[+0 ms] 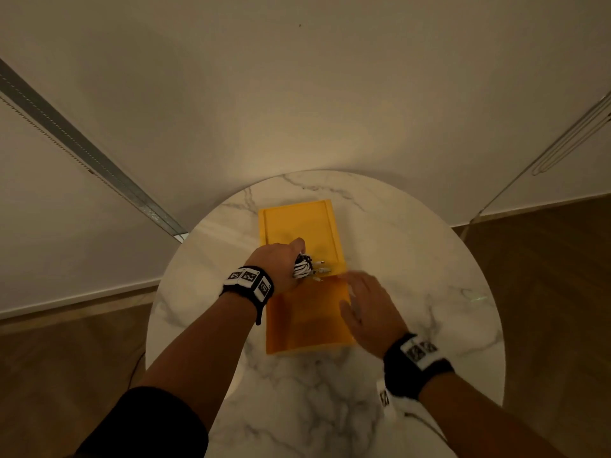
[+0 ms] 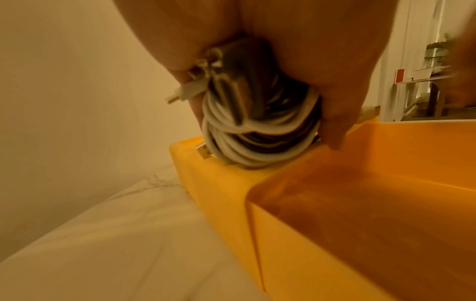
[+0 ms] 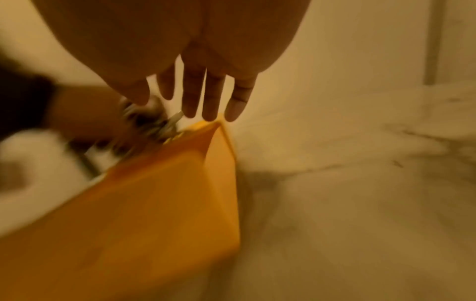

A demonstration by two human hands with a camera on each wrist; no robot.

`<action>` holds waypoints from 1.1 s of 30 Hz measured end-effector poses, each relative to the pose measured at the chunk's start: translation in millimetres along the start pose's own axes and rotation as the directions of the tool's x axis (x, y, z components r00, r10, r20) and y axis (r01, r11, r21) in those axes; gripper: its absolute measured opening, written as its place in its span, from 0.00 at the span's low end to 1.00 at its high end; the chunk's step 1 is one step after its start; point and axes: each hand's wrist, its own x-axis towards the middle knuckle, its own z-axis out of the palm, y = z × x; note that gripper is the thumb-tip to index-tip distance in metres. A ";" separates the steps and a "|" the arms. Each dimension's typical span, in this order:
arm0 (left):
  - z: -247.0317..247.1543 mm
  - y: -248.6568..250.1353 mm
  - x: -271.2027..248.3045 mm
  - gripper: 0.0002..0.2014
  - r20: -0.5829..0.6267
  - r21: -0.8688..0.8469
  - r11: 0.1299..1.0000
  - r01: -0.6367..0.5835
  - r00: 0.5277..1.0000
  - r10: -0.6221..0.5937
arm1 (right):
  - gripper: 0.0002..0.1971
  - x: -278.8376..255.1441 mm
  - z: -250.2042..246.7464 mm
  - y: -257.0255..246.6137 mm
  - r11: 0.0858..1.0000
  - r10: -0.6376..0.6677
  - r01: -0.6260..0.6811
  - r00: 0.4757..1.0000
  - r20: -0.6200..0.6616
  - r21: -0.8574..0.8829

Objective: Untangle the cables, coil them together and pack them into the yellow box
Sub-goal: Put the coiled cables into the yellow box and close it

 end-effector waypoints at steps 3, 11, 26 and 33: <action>-2.1 2.2 -6.3 0.23 0.001 -0.020 1.000 -0.001 1.000 0.001 | 0.35 29.3 -16.0 3.4 0.992 -0.037 0.065 0.971 0.235 -0.110; 24.0 46.1 -72.1 0.19 -0.077 -0.113 0.993 -0.034 0.997 0.025 | 0.40 39.6 -21.2 10.2 0.999 0.047 -0.050 0.908 0.417 -0.003; 99.7 56.2 -44.8 0.31 -0.048 0.192 0.981 -0.007 0.999 0.017 | 0.75 31.4 -17.7 -9.8 0.942 0.053 0.145 0.828 0.559 -0.304; 111.1 48.1 -46.5 0.38 -0.161 0.022 0.998 -0.062 0.985 0.065 | 0.76 23.9 11.0 -15.6 0.766 0.053 0.267 0.881 0.471 -0.585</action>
